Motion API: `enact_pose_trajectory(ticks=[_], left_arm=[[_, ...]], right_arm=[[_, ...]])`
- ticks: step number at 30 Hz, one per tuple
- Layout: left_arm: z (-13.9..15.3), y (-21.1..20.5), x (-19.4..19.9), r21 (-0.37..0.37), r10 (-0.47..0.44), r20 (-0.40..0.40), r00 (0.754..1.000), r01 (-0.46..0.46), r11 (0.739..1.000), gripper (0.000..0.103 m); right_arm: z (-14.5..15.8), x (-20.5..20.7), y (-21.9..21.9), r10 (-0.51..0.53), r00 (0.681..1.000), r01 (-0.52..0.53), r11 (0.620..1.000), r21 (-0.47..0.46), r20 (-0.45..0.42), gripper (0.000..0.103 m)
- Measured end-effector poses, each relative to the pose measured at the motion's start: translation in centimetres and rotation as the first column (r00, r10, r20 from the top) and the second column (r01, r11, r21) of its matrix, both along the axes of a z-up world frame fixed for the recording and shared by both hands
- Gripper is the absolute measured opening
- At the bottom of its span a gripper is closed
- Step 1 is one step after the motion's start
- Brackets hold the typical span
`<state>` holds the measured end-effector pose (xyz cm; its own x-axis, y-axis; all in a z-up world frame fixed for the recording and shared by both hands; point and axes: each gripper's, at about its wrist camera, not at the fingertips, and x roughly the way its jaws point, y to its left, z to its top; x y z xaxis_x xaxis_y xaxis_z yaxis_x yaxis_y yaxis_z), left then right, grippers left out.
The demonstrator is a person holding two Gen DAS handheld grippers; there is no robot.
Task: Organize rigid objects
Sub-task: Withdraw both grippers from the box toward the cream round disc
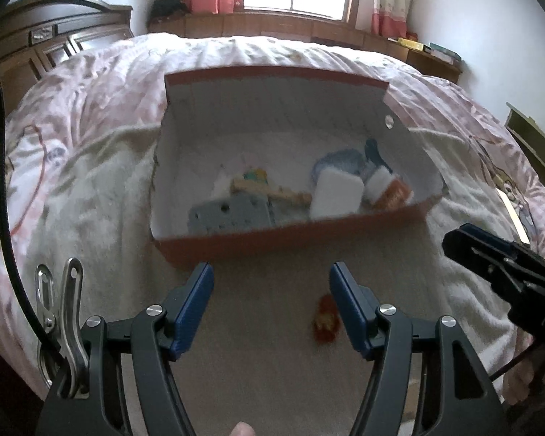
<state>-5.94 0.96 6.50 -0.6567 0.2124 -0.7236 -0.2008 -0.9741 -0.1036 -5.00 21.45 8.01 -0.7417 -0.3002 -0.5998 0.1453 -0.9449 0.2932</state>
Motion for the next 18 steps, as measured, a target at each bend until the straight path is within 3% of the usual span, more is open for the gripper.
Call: enact_pose_trajectory(ticks=[8, 18], left_arm=[[-1.3, 0.1, 2.2, 0.007, 0.001, 0.029, 1.0, -0.001, 1.0, 0.067], [-2.3, -0.7, 4.5, -0.001, 0.015, 0.047, 0.999, -0.015, 1.0, 0.067]], right_arm=[[-1.6, 2.5, -0.7, 0.011, 0.998, -0.012, 1.0, 0.004, 0.055, 0.055], [-4.1, 6.6, -2.9, 0.072, 0.99, -0.083, 0.992, 0.093, 0.119, 0.055]])
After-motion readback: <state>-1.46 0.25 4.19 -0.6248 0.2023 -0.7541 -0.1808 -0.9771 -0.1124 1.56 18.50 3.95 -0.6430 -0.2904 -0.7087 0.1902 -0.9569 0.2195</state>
